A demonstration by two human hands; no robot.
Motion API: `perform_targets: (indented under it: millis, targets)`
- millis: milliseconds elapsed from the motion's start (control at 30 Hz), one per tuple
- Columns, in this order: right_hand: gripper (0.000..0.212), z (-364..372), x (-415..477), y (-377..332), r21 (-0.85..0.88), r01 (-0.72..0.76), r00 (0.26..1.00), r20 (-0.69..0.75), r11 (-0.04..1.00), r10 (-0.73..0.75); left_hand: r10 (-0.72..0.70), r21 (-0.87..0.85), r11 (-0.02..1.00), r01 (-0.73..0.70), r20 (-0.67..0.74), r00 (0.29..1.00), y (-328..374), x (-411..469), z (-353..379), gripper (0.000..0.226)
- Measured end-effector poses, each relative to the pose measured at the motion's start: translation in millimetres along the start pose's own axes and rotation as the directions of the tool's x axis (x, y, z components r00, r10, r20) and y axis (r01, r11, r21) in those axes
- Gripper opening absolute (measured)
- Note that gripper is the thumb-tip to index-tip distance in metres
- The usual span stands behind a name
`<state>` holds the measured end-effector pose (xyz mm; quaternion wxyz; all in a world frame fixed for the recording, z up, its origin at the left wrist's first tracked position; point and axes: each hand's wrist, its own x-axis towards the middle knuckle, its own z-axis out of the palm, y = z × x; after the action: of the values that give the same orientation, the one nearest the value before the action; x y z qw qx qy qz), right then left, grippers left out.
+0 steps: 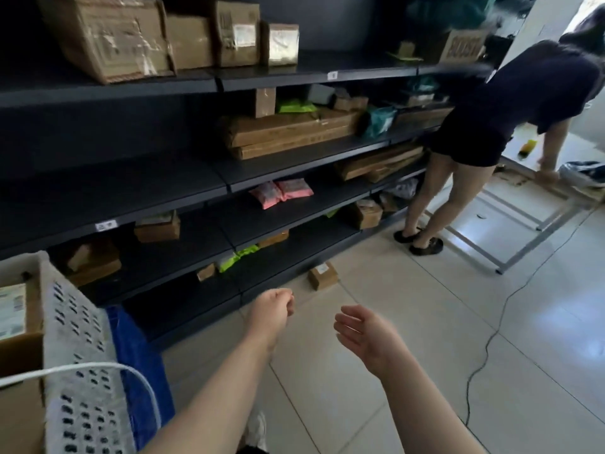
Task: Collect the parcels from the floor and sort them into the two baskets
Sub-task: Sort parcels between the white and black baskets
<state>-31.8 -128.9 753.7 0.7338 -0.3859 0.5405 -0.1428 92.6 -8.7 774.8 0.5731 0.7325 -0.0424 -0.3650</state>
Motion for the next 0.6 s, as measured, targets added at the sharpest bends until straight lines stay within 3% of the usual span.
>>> perform_targets:
  millis: [333,600]
  targets:
    - [0.024,48,154,-85,0.057,-0.117,0.990,-0.077,0.991,0.122,-0.173,0.041,0.984,0.174,-0.028,0.984,52,194,32,0.021]
    - [0.021,40,272,-108,0.076,-0.245,0.962,-0.109,0.967,0.252,-0.299,0.069,0.950,0.303,-0.066,0.952,39,318,85,0.021]
